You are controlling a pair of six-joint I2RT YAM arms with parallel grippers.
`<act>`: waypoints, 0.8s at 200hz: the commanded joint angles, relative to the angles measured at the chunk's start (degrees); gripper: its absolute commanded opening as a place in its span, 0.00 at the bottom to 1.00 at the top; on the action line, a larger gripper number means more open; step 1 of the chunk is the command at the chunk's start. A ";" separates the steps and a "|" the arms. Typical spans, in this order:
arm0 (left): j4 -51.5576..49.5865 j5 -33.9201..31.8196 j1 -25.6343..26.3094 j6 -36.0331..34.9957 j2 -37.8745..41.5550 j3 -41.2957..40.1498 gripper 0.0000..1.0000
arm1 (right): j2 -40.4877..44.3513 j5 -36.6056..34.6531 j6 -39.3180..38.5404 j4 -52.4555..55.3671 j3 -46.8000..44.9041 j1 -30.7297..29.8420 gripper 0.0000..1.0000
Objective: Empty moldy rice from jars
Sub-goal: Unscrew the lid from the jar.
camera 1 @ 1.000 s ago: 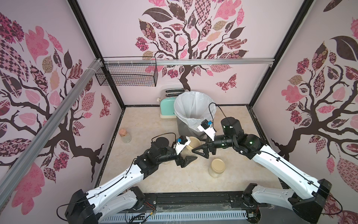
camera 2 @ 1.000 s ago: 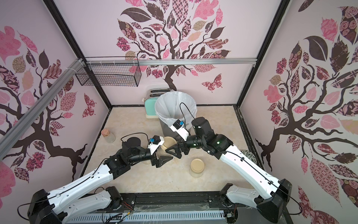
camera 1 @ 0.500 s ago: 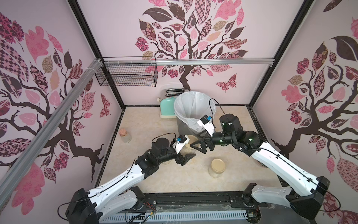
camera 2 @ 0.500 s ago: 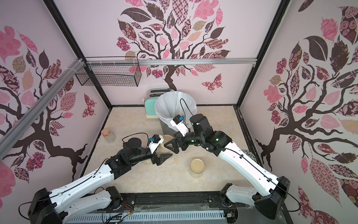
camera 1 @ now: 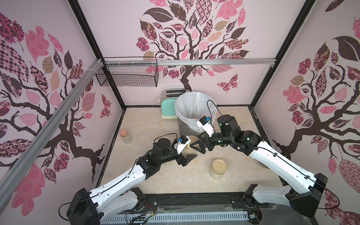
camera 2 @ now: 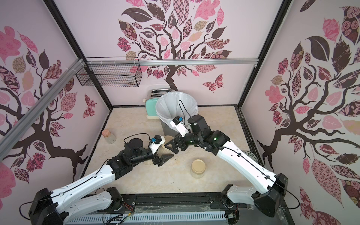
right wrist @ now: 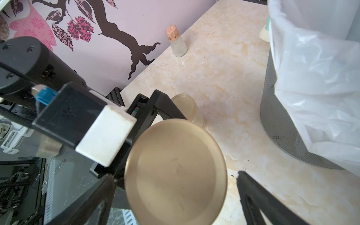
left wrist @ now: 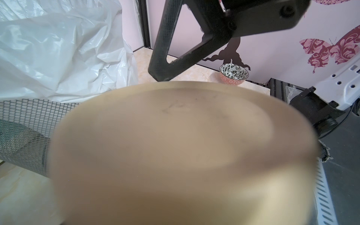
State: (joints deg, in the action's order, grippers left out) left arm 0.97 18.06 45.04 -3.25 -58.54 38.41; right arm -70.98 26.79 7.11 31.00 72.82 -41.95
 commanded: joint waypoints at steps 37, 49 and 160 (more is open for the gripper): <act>6.93 0.66 -0.12 -0.14 -0.52 2.27 0.64 | -1.17 0.25 -0.43 0.50 1.25 -1.23 1.00; 7.11 0.74 -0.08 -0.11 -0.64 2.28 0.64 | -1.13 -0.36 -0.58 0.64 1.11 -1.30 1.00; 7.37 1.90 -0.10 0.25 -1.00 2.50 0.63 | -2.37 -2.75 -1.49 0.81 0.94 -1.38 0.93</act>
State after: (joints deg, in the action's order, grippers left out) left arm 2.15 18.55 45.01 -3.11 -59.86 38.46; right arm -73.49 24.88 6.15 31.51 72.82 -43.07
